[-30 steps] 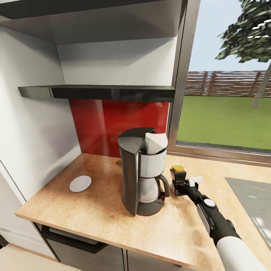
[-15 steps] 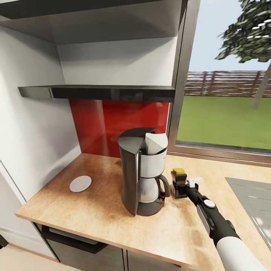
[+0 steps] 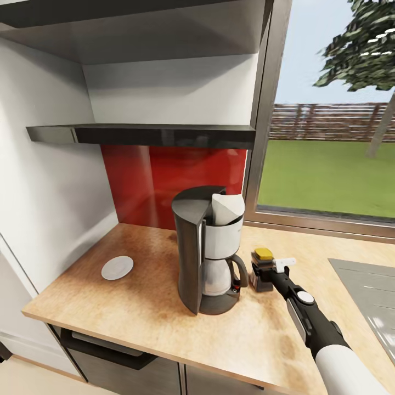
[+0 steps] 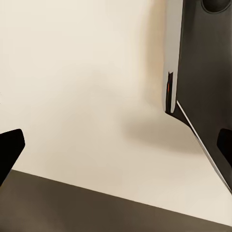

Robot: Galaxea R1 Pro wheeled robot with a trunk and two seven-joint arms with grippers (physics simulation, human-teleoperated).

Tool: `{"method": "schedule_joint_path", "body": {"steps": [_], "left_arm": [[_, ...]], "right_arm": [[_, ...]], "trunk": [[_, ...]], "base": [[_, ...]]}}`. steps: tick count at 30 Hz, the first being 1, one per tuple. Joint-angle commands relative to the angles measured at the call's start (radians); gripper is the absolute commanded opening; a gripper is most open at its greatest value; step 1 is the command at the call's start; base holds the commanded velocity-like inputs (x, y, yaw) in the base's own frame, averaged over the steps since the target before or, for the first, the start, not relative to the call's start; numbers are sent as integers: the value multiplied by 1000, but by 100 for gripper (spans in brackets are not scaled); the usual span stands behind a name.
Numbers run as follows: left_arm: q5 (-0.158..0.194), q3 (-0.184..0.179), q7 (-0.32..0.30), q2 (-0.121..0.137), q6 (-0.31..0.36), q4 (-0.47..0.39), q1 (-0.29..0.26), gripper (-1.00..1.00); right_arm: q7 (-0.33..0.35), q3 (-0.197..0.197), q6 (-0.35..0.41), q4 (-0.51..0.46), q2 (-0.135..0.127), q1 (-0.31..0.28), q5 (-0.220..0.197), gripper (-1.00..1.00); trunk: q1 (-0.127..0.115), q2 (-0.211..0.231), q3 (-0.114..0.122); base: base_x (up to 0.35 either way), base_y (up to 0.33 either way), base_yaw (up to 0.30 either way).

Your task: Set up a coffee station on the kitchen countertop: keep the coffee maker on the countertop, move the bottle of coffee from the kitchen shelf to the counter next to the coffee maker, place a paper coffee filter on top of the coffee maker, put the saucer next to the coffee maker with the coffee cup on the saucer, and place the electric kettle next to the coffee maker.

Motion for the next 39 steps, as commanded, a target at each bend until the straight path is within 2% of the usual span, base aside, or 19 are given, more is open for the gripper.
{"method": "schedule_joint_path", "body": {"steps": [1, 20, 34, 39], "left_arm": [[-9, 3, 3, 0, 0, 0, -1, 100], [-9, 4, 3, -2, 0, 0, -1, 100], [-9, 2, 3, -2, 0, 0, -1, 100], [-9, 2, 3, -2, 1, 0, -1, 100]], "right_arm": [[7, -4, -4, 1, 1, -1, 6, 100], [7, -4, -4, 7, 1, -1, 6, 100], [7, -4, -5, 13, 1, -1, 6, 100], [7, -4, -5, 13, 1, -1, 6, 100]], "trunk": [[0, -2, -2], [0, -2, -2], [0, -2, -2], [0, -2, -2]], "base": [[0, 0, 0], [-18, 0, 0], [-320, 3, 0], [-295, 169, 0]]}}
